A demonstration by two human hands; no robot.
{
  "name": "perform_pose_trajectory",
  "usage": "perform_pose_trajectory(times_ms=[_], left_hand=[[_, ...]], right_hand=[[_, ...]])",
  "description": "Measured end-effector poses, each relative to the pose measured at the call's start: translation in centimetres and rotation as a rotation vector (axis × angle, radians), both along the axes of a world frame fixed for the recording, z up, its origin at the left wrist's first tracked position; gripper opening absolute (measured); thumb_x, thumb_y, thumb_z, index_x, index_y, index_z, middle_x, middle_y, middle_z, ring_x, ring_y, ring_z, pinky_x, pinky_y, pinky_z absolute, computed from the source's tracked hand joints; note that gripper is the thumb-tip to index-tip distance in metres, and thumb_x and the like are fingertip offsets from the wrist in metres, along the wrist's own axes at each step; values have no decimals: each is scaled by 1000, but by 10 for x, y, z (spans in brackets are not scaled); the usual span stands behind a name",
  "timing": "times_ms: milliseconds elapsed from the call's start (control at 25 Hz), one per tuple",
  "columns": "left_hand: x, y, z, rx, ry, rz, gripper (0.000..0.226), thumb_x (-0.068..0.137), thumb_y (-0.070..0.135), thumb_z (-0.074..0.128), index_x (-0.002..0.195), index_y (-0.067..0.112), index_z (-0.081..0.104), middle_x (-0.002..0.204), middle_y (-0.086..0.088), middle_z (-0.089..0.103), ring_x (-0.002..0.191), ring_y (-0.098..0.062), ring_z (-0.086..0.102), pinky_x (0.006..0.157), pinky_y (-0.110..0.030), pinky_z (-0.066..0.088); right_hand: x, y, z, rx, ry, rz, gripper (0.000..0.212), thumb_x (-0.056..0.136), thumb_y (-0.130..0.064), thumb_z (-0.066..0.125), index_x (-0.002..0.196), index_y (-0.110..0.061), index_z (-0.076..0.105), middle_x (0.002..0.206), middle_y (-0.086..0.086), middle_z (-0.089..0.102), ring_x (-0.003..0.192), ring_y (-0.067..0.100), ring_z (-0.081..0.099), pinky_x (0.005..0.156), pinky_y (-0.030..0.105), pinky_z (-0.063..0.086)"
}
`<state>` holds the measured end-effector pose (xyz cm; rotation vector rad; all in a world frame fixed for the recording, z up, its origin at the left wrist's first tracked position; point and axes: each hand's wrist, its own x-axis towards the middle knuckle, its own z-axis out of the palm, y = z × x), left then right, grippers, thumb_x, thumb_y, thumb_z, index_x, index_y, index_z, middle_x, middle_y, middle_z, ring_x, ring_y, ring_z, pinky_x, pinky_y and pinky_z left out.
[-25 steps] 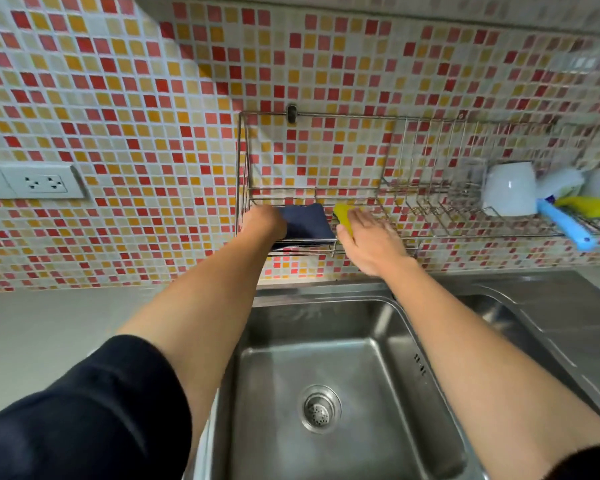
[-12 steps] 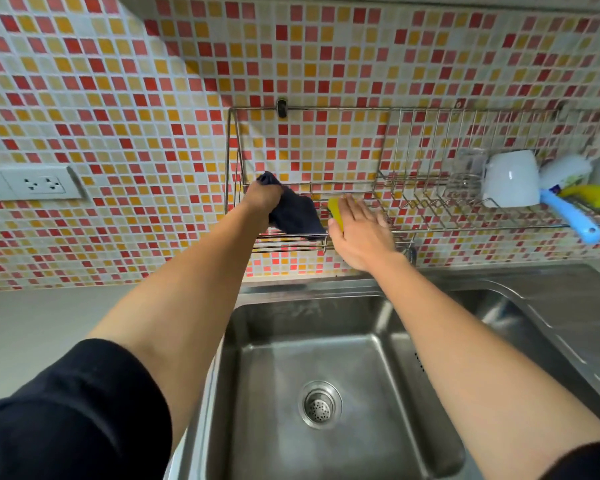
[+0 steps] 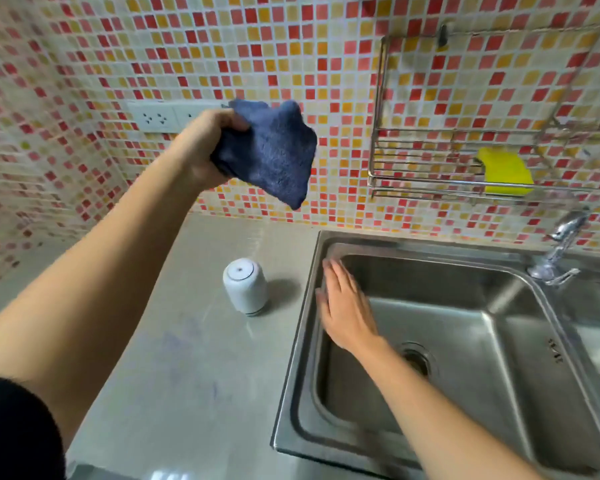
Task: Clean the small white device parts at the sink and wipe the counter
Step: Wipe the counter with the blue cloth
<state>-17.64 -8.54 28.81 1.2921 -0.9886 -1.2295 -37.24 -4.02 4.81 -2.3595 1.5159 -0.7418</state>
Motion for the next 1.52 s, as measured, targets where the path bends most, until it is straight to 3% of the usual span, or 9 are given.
perform_pose_trajectory(times_ms=[240,360,440,560,680,920,1200,1360,1520], left_hand=[[171,66,-98,251,-533,144,18,82,4,45,79,17,57,73,-10,54,64,-22,49,55,-28,37],[222,93,-163,237,-959,23,33,86,7,43,116,15,52,101,-11,57,89,-29,54,77,-38,41],[240,127,-212,335,-1169,-164,42,88,10,46,129,18,42,107,-15,61,84,-30,57,71,-33,43],[249,183,-269,508,-1144,-506,63,86,18,51,145,22,28,136,-14,50,107,-28,60,86,-28,48],[252,203,-287,350,-1092,-406,71,79,34,45,147,22,27,157,1,18,144,-20,19,115,-31,20],[221,170,-335,348,-1442,-282,78,70,74,-5,142,45,-16,144,17,-31,142,-23,-23,107,-66,-2],[305,186,-351,54,-1384,-297,72,93,57,-5,147,19,22,154,1,25,144,-14,12,116,-43,16],[301,99,-348,310,-1251,-50,55,99,35,14,146,11,29,155,-7,25,145,-24,17,113,-46,17],[198,98,-344,69,-1196,-380,67,91,42,5,146,12,29,155,-3,28,145,-20,17,112,-38,17]], right_hand=[[74,42,-74,280,157,0,76,81,-44,5,145,-6,22,155,11,17,143,20,11,115,30,5],[96,52,-92,352,250,-61,72,84,-42,6,146,-7,16,156,10,8,144,20,4,116,36,4],[109,56,-100,364,293,-115,78,79,-42,-2,147,-6,13,156,9,5,144,19,1,115,36,1],[117,59,-112,316,301,-217,81,77,-41,-6,146,-5,17,156,8,10,144,17,4,115,36,1],[120,61,-120,254,309,-266,77,81,-39,-1,143,-4,27,152,9,23,142,19,16,114,36,5],[127,63,-123,215,338,-316,70,85,-36,6,141,-1,31,150,10,28,140,21,22,113,37,8],[129,63,-124,205,394,-315,67,87,-35,9,141,-1,28,150,11,27,140,21,21,113,38,8],[128,61,-125,201,413,-314,68,86,-36,6,143,-2,24,152,9,22,142,20,17,114,36,4],[127,62,-126,206,401,-307,70,85,-37,4,144,-4,21,153,8,19,142,18,15,113,32,-1]])
